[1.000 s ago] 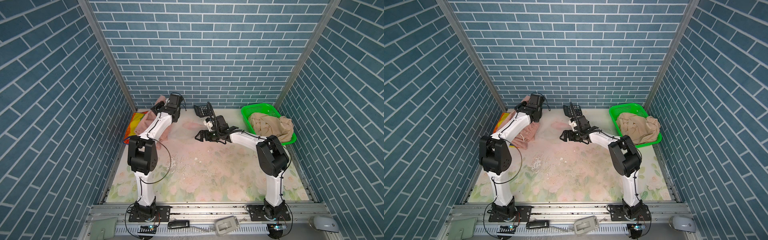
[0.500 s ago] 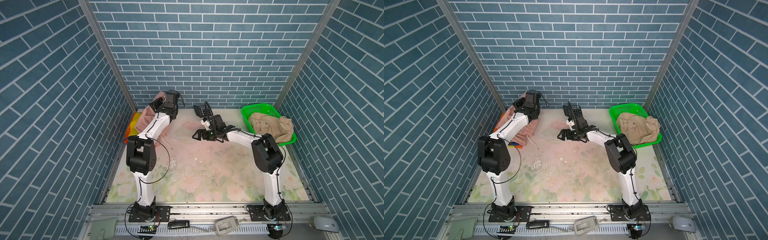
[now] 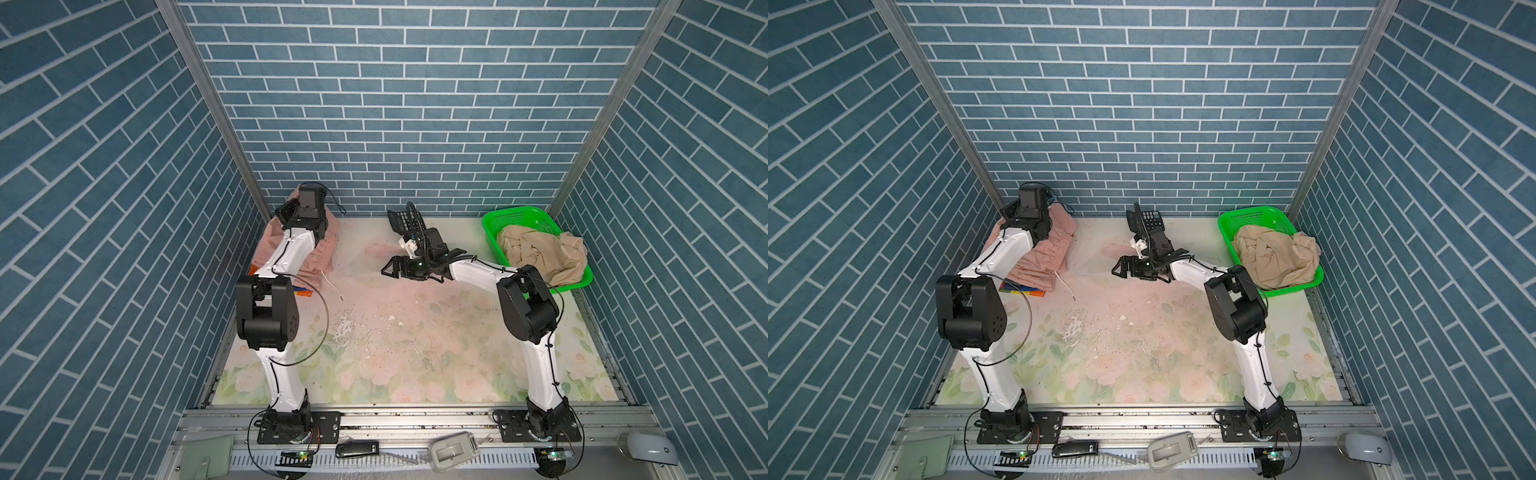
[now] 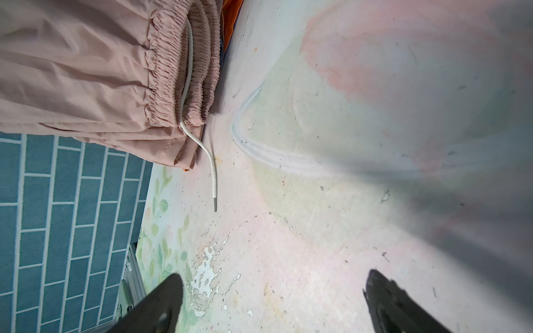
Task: Fold and stack the shorts
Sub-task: 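Lift the pink bundle with left gripper and lay it on the rainbow shorts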
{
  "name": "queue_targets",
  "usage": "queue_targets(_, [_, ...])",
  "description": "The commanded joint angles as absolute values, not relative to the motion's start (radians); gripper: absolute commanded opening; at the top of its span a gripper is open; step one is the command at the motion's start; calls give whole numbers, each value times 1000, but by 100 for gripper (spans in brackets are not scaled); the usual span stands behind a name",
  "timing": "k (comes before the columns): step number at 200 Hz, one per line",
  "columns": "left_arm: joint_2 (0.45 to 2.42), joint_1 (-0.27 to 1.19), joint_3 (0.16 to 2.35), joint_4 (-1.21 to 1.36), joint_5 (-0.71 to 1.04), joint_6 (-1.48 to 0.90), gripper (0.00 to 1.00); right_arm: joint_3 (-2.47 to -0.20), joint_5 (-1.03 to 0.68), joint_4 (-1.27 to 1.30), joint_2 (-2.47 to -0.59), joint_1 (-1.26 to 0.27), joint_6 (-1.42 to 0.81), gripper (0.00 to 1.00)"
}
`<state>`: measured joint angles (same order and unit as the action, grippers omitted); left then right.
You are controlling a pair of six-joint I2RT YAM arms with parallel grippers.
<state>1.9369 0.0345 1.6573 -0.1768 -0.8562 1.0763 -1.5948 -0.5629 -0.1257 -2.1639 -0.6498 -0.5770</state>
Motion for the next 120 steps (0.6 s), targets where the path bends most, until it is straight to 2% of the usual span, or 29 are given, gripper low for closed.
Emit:
queue_targets(1, [1931,-19,1650,-85,-767,1097,0,-1620,-584,-120,-2183,-653,-600,99])
queue_targets(51, [2019,-79,1656,41,-664,1163,0,-1604,-595,-107,-2186,-653,-619,99])
queue_targets(107, [2159,-87,1700,107,-692,1178,0,-1624,-610,-116,-2235,-653,-627,99])
queue_targets(120, [2174,-89,1710,130,-694,1182,9,-1622,-610,-121,-2228,-654,-626,99])
